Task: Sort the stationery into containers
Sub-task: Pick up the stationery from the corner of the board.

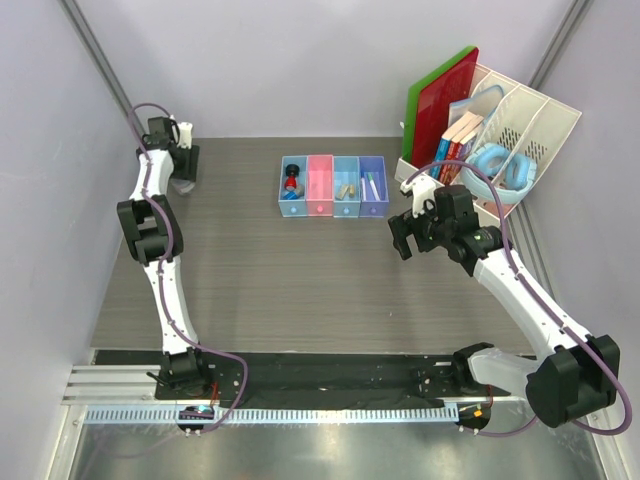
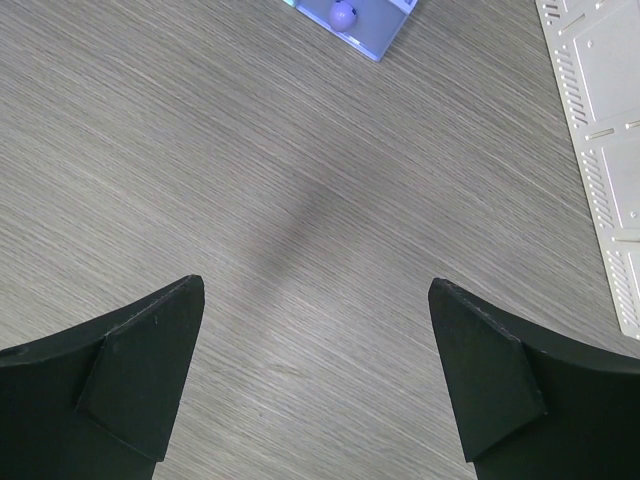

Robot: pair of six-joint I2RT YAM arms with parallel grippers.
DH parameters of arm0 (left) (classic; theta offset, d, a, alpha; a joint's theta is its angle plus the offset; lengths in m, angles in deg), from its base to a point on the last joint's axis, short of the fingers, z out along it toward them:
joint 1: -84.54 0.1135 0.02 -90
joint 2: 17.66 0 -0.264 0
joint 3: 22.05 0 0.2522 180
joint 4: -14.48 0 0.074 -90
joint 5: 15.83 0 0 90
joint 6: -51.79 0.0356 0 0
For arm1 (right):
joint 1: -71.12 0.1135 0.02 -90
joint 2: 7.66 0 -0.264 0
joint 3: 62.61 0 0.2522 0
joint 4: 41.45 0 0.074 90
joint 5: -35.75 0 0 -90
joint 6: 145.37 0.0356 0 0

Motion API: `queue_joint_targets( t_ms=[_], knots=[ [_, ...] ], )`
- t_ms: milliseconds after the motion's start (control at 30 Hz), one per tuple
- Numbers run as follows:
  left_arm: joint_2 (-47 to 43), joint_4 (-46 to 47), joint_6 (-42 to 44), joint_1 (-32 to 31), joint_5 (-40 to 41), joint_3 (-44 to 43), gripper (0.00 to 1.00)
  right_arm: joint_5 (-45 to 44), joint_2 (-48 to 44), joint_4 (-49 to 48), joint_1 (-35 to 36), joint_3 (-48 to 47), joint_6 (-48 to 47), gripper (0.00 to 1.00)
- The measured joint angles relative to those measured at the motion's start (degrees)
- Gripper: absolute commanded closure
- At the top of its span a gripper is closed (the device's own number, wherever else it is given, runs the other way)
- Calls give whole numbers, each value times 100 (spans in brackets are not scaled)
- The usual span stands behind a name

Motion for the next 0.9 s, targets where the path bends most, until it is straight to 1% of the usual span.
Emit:
queue_joint_targets(
  t_ms=[67, 100, 200, 333, 600, 733, 900],
  knots=[
    [0, 0, -11, 0, -37, 0, 72, 4, 0, 2, 0, -2, 13, 0],
    [0, 0, -11, 0, -59, 0, 85, 4, 0, 2, 0, -4, 15, 0],
    [0, -15, -11, 0, -125, 0, 100, 4, 0, 22, 0, -17, 26, 0],
    [-39, -28, -11, -2, -240, 52, 100, 7, 0, 35, 0, -70, 50, 0],
    [-610, -361, -9, -146, -629, 717, 100, -4, 0, 46, 0, -142, 109, 0],
    [-942, -568, 11, -442, -772, 822, 100, -103, 7, 46, 0, -170, 107, 0],
    [-1414, -682, 72, -1069, -831, 809, 100, -273, 9, 46, 0, -170, 98, 0]
  ],
)
